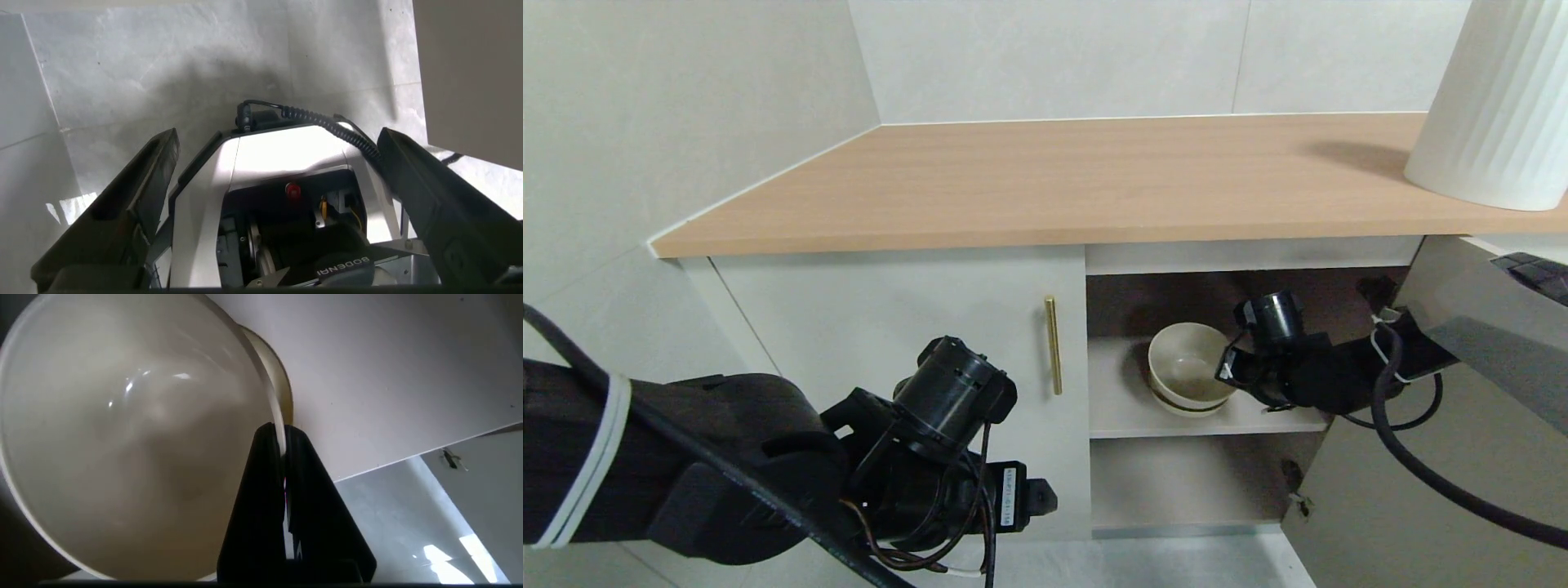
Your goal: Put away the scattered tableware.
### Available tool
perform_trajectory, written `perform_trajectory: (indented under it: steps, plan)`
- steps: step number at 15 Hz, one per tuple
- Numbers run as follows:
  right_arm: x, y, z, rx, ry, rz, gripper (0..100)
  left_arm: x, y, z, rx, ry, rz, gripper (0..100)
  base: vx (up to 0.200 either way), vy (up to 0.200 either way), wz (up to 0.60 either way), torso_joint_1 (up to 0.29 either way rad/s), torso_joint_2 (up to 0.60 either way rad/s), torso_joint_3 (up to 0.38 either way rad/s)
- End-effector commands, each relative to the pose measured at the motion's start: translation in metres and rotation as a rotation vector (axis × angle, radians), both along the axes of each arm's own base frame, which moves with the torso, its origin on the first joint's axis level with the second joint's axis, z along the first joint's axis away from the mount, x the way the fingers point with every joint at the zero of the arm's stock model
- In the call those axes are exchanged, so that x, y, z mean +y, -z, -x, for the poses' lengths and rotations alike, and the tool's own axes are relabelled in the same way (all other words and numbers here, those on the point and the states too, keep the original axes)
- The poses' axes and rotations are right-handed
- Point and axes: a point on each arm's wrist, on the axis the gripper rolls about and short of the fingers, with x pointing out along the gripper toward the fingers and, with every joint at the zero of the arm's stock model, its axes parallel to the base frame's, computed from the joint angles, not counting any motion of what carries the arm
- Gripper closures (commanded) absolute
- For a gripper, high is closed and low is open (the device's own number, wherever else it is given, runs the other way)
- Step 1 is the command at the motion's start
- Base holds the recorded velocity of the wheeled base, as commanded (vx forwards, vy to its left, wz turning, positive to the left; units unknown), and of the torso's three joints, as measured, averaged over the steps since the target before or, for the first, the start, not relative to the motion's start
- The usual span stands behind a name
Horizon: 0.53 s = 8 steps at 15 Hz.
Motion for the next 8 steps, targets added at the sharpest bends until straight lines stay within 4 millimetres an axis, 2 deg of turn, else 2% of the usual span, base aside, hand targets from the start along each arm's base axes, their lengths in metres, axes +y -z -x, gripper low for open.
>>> perform_trajectory:
  steps: [1, 7, 8]
  plan:
    - [-0.0024, 0.0033, -0.0025, 0.004, 0.007, 0.002, 100, 0.0, 0.0, 0.0, 0.0, 0.0, 0.0, 0, 0.0, 0.0, 0.0, 0.0, 0.0, 0.0]
    - [-0.0048, 0.0067, -0.0036, 0.013, 0.013, 0.006, 100, 0.0001, 0.0, 0.0, -0.001, 0.0, -0.001, 0, 0.0, 0.0, 0.0, 0.0, 0.0, 0.0]
    - [-0.0048, 0.0067, -0.0036, 0.013, 0.013, 0.006, 0, 0.0001, 0.0, 0.0, -0.001, 0.0, -0.001, 0, 0.0, 0.0, 0.0, 0.0, 0.0, 0.0]
